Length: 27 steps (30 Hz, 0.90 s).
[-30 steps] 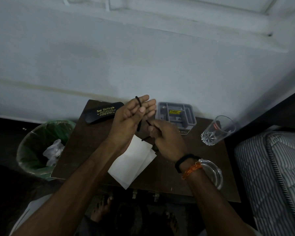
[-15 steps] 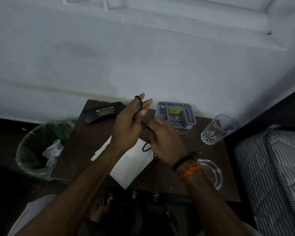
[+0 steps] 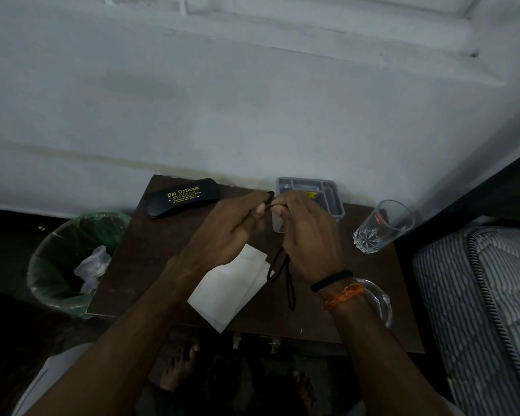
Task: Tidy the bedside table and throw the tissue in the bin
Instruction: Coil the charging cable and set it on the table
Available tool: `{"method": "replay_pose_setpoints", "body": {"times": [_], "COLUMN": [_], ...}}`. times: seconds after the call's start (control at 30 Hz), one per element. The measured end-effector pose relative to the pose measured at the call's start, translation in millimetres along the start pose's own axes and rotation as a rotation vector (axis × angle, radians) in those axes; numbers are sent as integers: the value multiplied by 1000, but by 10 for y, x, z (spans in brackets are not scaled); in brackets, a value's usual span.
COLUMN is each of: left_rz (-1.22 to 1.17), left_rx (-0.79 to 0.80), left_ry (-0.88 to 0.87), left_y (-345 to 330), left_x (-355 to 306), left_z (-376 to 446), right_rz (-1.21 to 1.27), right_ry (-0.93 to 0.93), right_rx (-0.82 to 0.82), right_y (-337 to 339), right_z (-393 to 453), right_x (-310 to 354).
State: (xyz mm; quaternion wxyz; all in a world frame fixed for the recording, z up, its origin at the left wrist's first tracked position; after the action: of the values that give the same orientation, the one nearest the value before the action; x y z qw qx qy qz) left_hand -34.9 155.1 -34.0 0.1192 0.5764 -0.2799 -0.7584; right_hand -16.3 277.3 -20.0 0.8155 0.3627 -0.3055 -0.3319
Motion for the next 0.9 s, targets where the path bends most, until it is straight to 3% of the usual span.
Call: {"method": "replay_pose_setpoints", "body": {"times": [0.17, 0.4, 0.53, 0.77, 0.9], "left_rz": [-102, -622, -838, -1190, -1252], "left_rx": [92, 390, 457, 392, 246], "left_ry": [17, 222, 279, 360, 411], "left_y": [36, -34, -81, -92, -31], "left_x": [-25, -43, -58, -40, 106], "left_z": [2, 7, -38, 13, 83], "right_rz": [-39, 12, 159, 313, 323], "right_ry": [48, -20, -52, -185, -199], "right_rx": [-159, -288, -278, -66, 205], "right_y": [196, 299, 228, -61, -268], "right_z": [31, 4, 23, -42, -93], "right_x": [100, 21, -23, -129, -65]}}
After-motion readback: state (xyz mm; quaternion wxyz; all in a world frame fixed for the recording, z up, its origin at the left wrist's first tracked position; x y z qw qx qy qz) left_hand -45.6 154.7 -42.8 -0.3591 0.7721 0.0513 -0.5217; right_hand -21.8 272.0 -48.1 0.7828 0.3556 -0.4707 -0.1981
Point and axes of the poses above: each hand's wrist, its own z-axis towards the middle knuckle, its own y-axis out of the back of the hand, x = y × z, the point moved 8 cm from there along z, towards the middle knuckle, and after that the axes turned 15 degrees about y, right-handed, at the moved point
